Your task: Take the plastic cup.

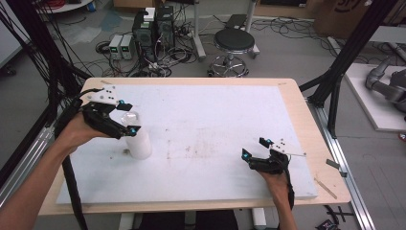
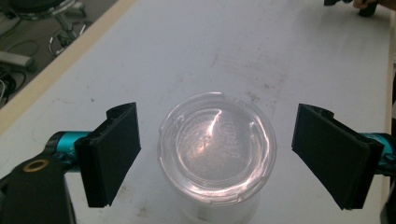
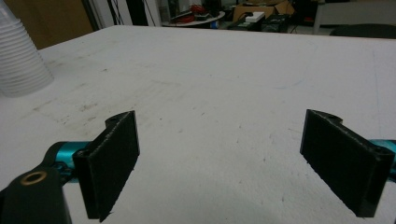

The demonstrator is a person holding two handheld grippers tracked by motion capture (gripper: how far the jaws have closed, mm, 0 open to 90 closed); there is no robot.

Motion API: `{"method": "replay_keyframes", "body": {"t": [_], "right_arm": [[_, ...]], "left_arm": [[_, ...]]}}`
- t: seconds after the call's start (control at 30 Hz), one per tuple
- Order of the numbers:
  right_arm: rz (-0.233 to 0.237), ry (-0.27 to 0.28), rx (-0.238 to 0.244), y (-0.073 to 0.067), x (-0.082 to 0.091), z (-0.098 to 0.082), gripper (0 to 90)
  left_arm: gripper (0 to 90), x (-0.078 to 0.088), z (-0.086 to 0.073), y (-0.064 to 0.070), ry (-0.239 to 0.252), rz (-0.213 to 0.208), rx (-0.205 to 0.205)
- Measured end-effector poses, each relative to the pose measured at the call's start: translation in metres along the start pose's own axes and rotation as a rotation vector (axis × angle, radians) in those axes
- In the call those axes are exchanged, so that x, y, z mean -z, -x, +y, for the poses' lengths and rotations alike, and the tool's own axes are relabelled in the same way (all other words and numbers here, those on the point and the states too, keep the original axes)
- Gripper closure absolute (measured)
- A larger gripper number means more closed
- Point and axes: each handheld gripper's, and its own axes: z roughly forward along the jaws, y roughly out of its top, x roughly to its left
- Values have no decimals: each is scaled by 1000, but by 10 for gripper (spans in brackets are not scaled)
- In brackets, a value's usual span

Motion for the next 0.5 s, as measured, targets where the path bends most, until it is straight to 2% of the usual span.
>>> {"method": "replay_keyframes", "body": {"t": [0.3, 0.37, 0.5], "right_arm": [[-1, -8, -9, 0, 0, 0, 118], [-1, -6, -7, 1, 0, 0, 118], [-5, -12, -17, 0, -1, 0, 118]], "left_arm": [[167, -10, -4, -2, -35, 2, 34], [171, -11, -6, -1, -20, 7, 47], [174, -13, -9, 1, -16, 6, 49]]}}
